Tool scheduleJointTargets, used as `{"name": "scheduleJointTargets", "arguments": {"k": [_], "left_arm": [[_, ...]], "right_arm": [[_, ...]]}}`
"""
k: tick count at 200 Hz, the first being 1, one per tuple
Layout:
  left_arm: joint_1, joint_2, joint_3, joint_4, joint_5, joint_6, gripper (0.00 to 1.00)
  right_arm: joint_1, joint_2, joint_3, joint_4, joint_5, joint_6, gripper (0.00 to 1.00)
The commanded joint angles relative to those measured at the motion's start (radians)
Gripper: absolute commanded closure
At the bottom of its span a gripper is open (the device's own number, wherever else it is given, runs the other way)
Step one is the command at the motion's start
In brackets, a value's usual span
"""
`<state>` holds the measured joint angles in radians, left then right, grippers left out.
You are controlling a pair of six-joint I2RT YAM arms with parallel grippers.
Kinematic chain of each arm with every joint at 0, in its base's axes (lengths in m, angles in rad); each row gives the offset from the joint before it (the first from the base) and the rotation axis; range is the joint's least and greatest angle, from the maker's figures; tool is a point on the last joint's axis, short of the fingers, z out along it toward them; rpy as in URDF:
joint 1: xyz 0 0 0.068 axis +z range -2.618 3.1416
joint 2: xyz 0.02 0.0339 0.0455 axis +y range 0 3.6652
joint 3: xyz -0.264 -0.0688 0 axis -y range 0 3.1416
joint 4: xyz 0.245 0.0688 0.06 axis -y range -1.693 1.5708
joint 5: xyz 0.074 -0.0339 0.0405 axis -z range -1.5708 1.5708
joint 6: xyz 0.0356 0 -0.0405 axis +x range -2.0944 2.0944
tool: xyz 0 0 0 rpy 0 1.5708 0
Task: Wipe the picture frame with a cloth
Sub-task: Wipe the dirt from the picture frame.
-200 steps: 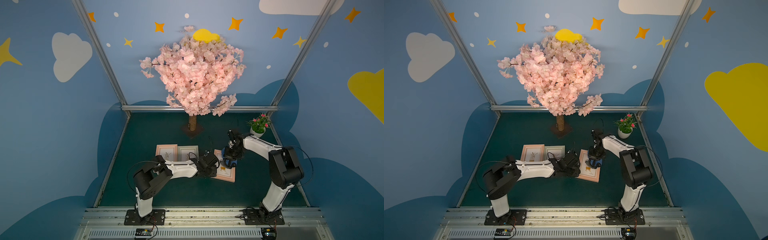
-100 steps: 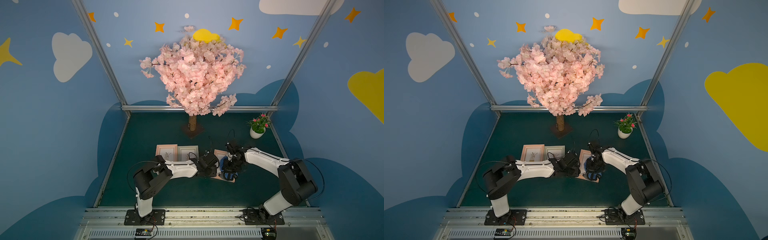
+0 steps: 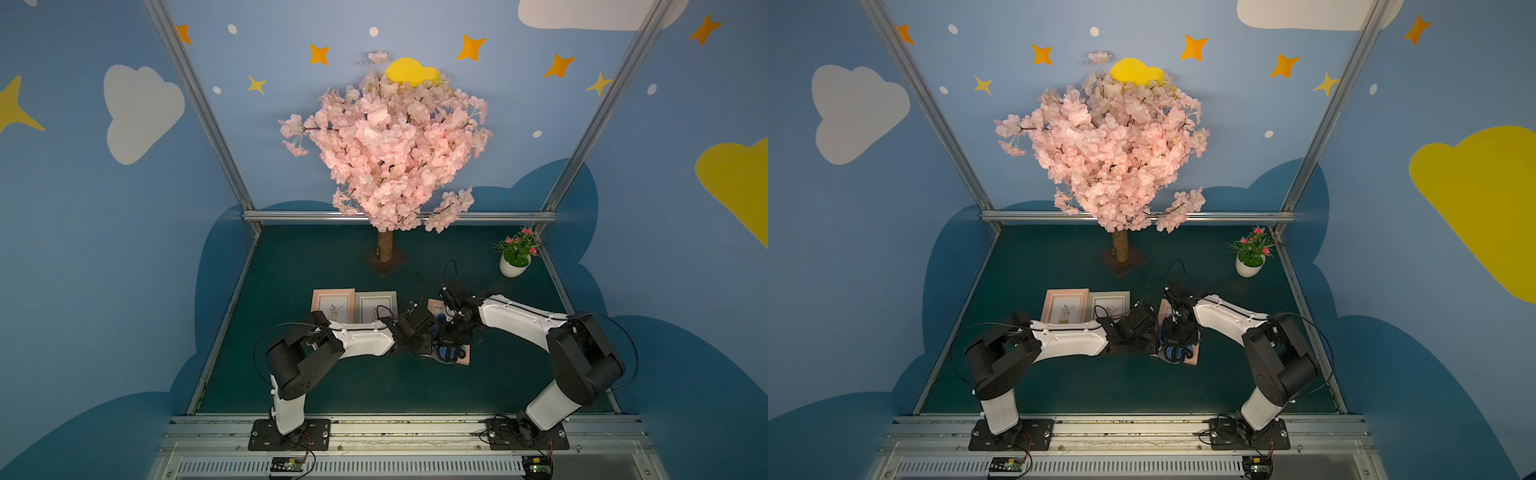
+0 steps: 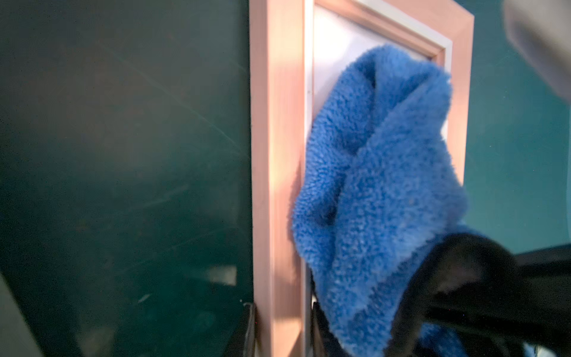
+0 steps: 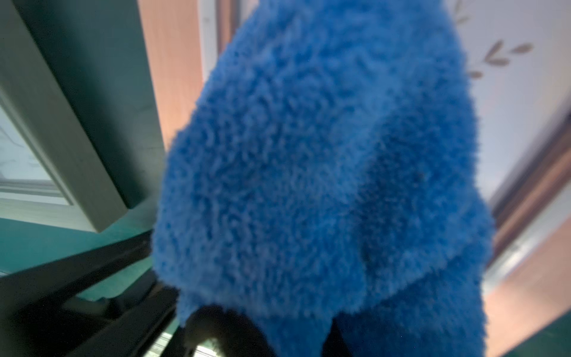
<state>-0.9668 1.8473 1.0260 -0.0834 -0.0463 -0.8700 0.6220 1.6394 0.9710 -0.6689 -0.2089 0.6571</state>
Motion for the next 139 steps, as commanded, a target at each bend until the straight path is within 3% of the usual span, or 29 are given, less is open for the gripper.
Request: {"name": "scheduleJointTargets", "arguments": {"k": [1,30,52,99,116,139], "left_arm": [[0.008,-0.003,-0.032,-0.078,-0.024,-0.014,0.75],[0.009,-0.005,-0.04,-0.068,-0.026,-0.017,0.75],[0.008,-0.004,-0.038,-0.065,-0.026,-0.018,0.75],[0.008,-0.013,-0.038,-0.076,-0.03,-0.02,0.75],[0.009,-0.021,-0.045,-0.076,-0.033,-0.025,0.75],[0.009,-0.026,-0.05,-0.068,-0.028,-0.026,0.75]], "right_arm": [[-0.035,-0.02,-0.026,-0.043,0.035,0.006,1.0],[-0.142,-0.112,-0.092,-0.098,0.092,-0.041,1.0],[-0.163,-0.141,-0.099,-0.115,0.111,-0.052,1.0],[-0.019,-0.067,-0.054,-0.037,0.047,0.017,1.0],[-0.001,-0.052,-0.058,-0.005,0.015,0.033,1.0],[-0.024,-0.074,-0.059,-0.055,0.075,0.003,1.0]]}}
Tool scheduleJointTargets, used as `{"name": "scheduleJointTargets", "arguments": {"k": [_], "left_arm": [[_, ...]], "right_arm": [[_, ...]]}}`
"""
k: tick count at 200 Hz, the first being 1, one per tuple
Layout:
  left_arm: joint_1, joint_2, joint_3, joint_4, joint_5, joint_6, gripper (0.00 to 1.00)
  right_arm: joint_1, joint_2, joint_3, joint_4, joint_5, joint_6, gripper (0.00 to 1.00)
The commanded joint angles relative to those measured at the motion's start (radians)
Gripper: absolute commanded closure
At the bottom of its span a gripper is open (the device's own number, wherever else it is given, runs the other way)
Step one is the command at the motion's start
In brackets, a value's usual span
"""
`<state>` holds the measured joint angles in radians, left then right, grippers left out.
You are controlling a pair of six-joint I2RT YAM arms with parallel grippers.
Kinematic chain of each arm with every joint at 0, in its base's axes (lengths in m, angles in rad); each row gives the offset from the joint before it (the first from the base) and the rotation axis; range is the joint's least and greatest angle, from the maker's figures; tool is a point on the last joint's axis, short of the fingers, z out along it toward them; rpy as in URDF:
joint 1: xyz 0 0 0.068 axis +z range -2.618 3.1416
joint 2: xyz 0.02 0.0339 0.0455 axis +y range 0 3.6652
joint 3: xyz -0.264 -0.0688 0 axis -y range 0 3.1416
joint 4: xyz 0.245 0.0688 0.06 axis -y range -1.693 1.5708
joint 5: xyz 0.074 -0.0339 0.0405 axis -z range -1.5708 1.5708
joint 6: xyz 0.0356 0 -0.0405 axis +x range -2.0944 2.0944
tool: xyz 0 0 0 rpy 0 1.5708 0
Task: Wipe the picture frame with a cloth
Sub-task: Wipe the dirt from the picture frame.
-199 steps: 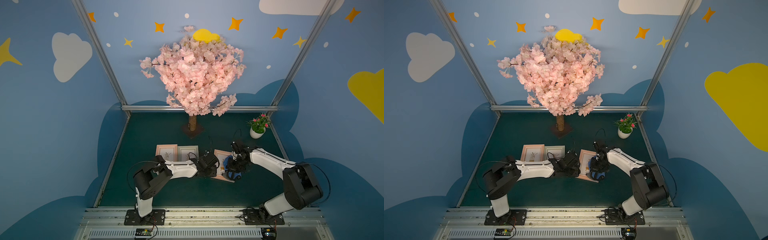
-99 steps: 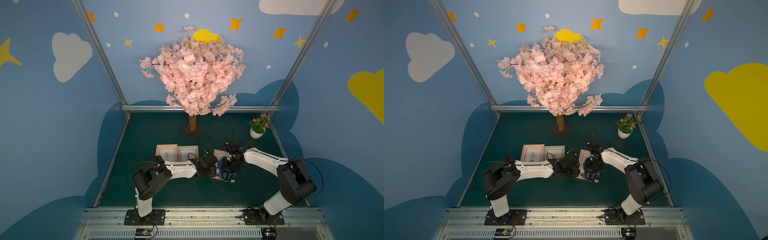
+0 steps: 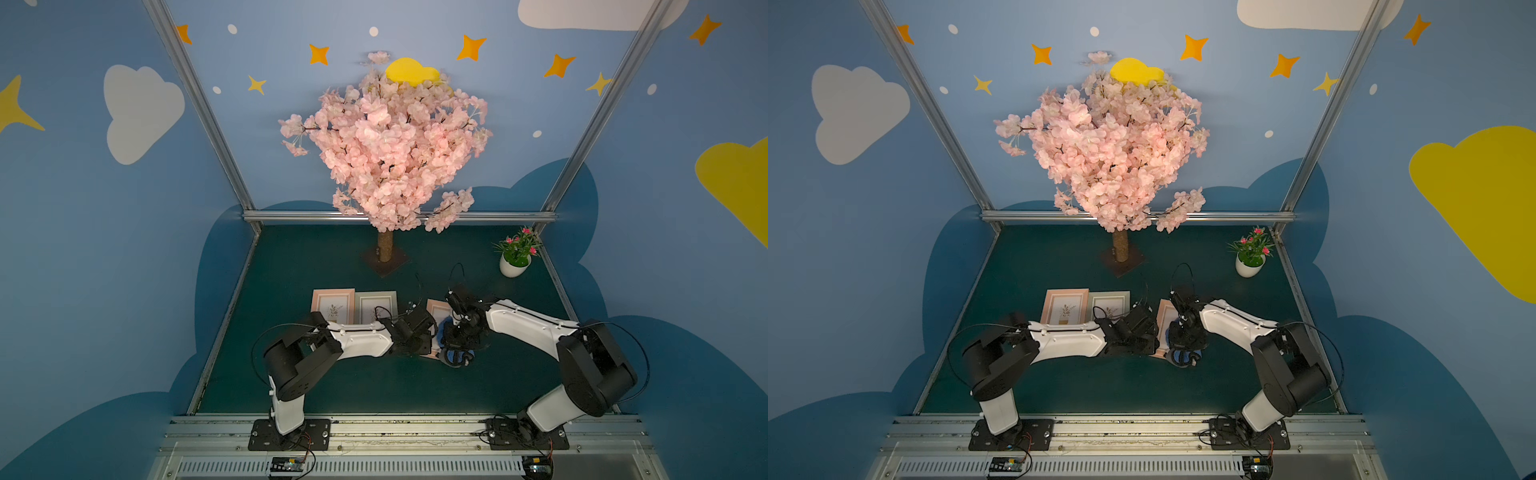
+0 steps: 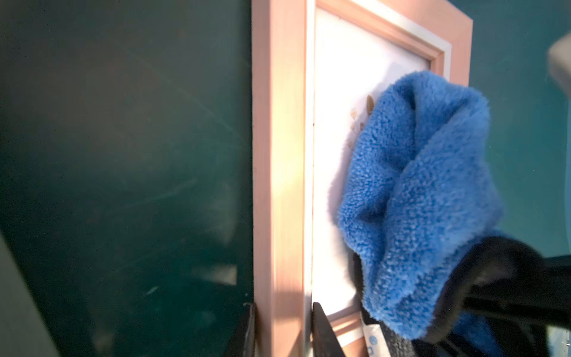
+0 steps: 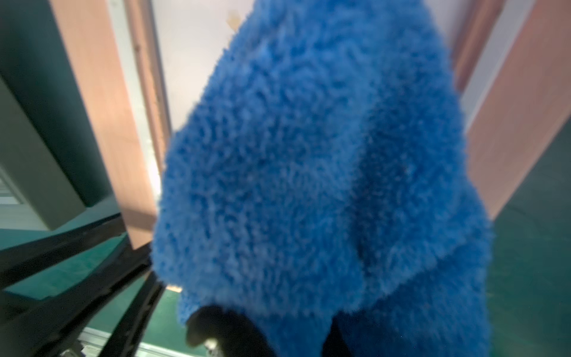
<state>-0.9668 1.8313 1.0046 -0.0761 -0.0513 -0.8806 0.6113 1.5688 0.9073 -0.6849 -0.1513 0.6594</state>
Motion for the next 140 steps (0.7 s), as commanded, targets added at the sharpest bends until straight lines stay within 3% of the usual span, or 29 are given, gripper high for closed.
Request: {"name": "scheduleJointTargets", "arguments": {"k": [1,32,50,85,140], "left_arm": [[0.008,-0.01,-0.029,-0.074,-0.023,-0.015,0.75],[0.005,-0.01,-0.023,-0.067,-0.016,-0.015,0.74],[0.004,-0.016,-0.015,-0.071,-0.009,-0.016,0.74],[-0.001,-0.028,0.001,-0.088,-0.025,-0.013,0.72],[-0.001,-0.017,-0.007,-0.08,-0.022,-0.025,0.73]], "right_arm": [[-0.016,-0.006,0.003,-0.042,0.021,-0.002,1.0],[-0.142,-0.101,-0.056,-0.08,0.043,-0.07,1.0],[-0.163,-0.129,-0.058,-0.089,0.028,-0.092,1.0],[-0.097,-0.144,-0.006,-0.091,0.026,-0.064,1.0],[0.016,0.006,0.015,-0.011,-0.037,-0.013,1.0]]}}
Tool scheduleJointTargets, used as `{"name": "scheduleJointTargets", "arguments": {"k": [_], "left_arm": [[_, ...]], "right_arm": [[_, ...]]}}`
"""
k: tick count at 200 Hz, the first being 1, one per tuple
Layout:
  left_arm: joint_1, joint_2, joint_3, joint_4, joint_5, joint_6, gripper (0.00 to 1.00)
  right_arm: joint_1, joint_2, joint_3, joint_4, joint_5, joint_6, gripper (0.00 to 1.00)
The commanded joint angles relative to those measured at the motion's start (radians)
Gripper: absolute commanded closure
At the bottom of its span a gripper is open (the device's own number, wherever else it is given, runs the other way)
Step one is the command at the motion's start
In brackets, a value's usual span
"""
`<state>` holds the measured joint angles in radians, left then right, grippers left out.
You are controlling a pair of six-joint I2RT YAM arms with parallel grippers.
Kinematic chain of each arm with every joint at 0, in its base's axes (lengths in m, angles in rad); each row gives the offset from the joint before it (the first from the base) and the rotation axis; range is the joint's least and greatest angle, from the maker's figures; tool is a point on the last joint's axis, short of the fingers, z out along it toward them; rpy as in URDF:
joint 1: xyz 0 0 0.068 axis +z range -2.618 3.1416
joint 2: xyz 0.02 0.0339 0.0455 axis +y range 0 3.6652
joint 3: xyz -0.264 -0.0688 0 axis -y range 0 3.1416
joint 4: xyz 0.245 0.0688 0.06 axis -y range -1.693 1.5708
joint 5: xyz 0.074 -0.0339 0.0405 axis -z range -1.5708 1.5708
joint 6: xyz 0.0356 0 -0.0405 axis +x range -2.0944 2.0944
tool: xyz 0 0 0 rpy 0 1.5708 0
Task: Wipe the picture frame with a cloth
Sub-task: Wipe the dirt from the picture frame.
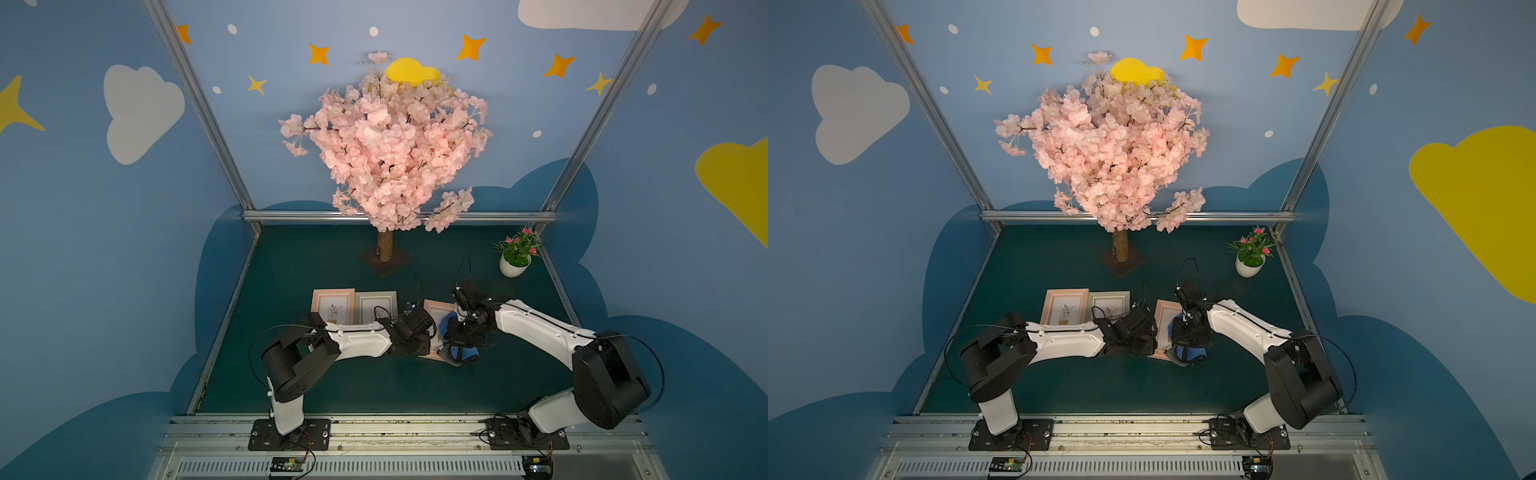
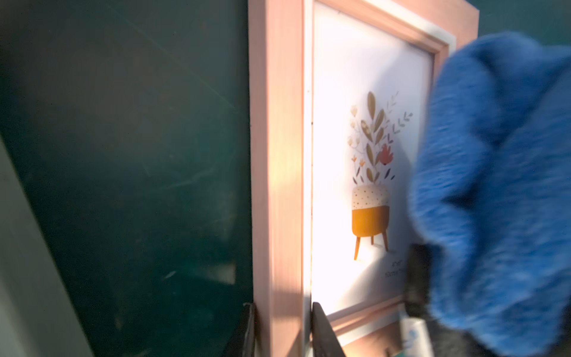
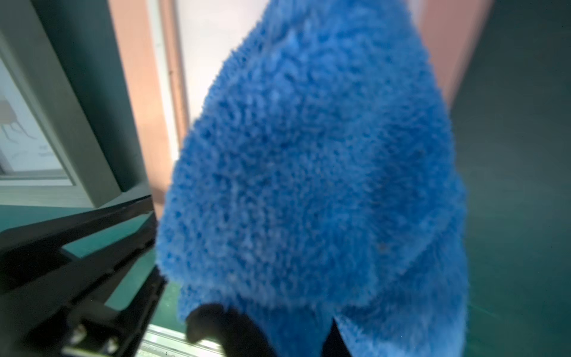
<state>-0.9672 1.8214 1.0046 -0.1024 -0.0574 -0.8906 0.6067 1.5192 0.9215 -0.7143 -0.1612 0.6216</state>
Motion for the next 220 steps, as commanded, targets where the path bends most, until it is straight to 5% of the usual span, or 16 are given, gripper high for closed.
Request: {"name": "scheduleJointTargets", "arguments": {"k": [1,57,139,220], "left_arm": [[-0.001,-0.007,-0.007,-0.054,-0.016,-0.016,0.73],[-0.002,-0.025,-0.029,-0.03,-0.027,-0.015,0.73],[-0.006,-0.037,-0.032,-0.031,-0.021,-0.011,0.71],[-0.005,-0.061,-0.04,-0.019,-0.016,0.008,0.61]], "right_arm": [[0.021,0.057,0.0,0.018,-0.027,0.024,1.0],[-0.145,-0.026,-0.069,-0.013,-0.003,-0.052,1.0],[-0.049,0.124,0.115,0.007,-0.011,-0.024,1.0],[-0.132,-0.055,-0.009,0.035,-0.031,-0.086,1.0]]}}
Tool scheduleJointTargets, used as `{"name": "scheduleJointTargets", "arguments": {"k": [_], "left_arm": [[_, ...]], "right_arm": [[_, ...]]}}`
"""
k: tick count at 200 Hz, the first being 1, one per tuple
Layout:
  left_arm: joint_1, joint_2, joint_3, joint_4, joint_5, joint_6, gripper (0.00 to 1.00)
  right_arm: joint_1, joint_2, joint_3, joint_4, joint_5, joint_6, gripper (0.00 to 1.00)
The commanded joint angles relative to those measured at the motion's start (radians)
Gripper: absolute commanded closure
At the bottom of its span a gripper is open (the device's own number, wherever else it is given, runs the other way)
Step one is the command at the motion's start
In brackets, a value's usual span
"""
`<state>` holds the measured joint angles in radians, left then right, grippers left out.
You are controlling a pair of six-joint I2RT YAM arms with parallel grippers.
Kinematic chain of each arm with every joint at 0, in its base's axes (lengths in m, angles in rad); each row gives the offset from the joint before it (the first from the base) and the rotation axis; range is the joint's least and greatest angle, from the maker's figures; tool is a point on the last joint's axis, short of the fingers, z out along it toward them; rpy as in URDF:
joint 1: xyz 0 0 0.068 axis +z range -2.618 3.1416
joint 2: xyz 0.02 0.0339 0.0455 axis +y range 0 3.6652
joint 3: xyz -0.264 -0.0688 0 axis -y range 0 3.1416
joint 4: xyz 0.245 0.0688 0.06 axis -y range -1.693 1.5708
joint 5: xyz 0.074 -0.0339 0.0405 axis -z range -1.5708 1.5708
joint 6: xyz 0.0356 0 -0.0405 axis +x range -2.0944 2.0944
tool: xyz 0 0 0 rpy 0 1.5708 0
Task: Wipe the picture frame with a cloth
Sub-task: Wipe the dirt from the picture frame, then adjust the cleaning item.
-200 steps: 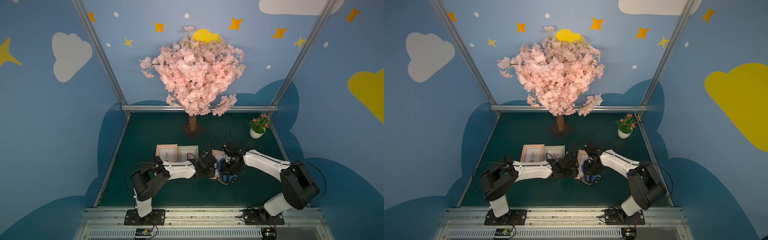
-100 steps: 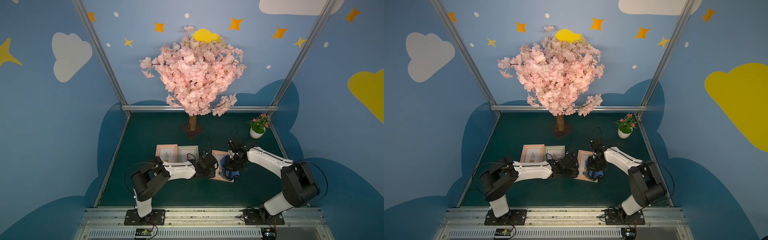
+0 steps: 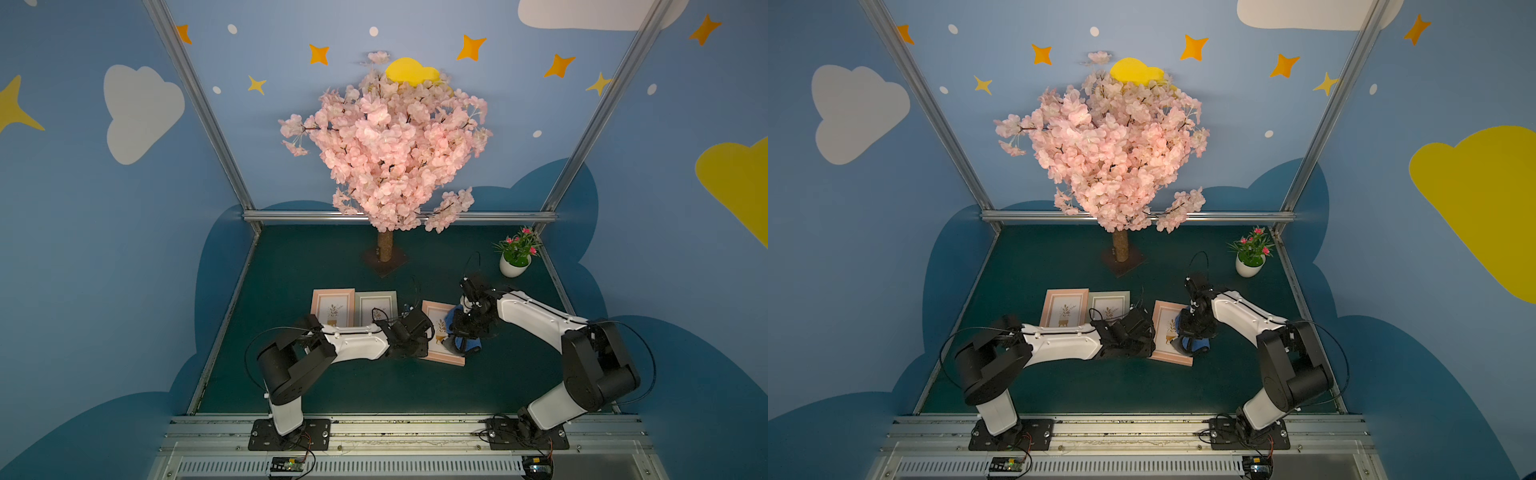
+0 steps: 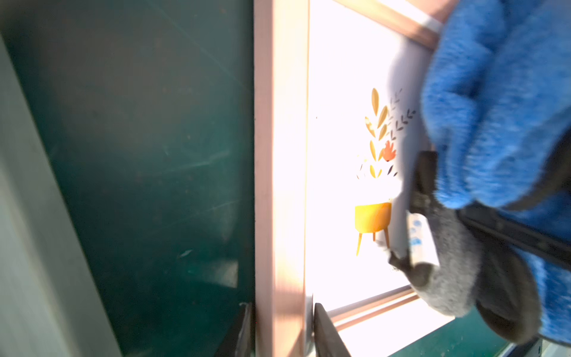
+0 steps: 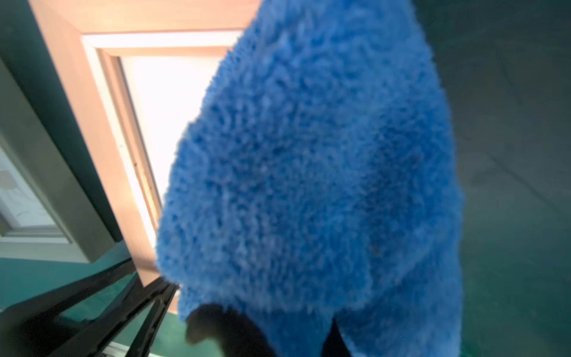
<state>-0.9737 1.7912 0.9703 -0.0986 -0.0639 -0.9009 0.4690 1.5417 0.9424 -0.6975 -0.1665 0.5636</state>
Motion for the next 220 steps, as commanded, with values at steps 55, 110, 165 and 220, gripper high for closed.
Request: {"name": "scheduleJointTargets", "arguments": {"k": [55,110,165,220], "left_arm": [[0.003,-0.139,-0.009,-0.024,-0.016,0.06,0.44],[0.004,-0.405,-0.261,0.341,0.008,0.105,0.32],[0.009,-0.519,-0.426,0.737,0.147,0.117,0.19],[0.015,-0.483,-0.4,0.73,0.168,0.11,0.18]], "right_arm": [[0.025,-0.244,-0.113,0.113,-0.091,-0.094,1.0],[0.06,-0.498,-0.246,0.28,-0.167,-0.135,1.0],[0.146,-0.62,-0.372,0.458,-0.182,-0.151,1.0],[0.239,-0.642,-0.396,0.531,-0.167,-0.202,1.0]]}}
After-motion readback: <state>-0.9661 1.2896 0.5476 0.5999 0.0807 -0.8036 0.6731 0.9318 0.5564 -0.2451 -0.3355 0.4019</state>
